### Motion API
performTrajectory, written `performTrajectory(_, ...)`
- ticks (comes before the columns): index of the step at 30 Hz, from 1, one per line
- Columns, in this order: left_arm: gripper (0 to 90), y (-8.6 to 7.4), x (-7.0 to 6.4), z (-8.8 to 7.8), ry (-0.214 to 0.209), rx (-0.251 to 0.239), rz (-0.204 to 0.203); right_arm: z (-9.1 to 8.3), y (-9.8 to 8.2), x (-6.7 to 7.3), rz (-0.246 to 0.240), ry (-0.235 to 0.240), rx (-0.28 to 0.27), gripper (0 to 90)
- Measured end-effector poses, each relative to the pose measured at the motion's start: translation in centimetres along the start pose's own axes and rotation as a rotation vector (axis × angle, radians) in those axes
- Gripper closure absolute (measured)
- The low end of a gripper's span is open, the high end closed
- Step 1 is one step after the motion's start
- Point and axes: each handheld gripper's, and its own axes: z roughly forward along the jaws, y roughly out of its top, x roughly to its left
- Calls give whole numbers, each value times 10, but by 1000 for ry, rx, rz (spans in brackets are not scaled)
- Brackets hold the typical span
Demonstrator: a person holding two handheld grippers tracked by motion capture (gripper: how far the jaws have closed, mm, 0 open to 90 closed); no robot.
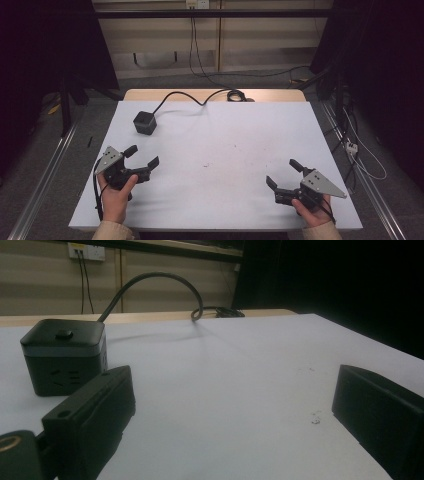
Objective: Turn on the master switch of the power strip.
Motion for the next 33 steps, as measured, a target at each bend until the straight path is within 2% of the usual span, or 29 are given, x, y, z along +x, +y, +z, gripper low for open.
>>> performTrajectory(5,34,-1,1,4,1,13,9,0,0,-2,14,-7,3,31)
performTrajectory(13,36,2,4,7,-1,10,6,4,0,0,8,0,7,33)
performTrajectory(21,38,6,3,11,-2,15,20,3,0,0,6,5,6,33)
performTrajectory(33,40,9,10,18,15,6,10,3,-1,-3,20,3,7,33)
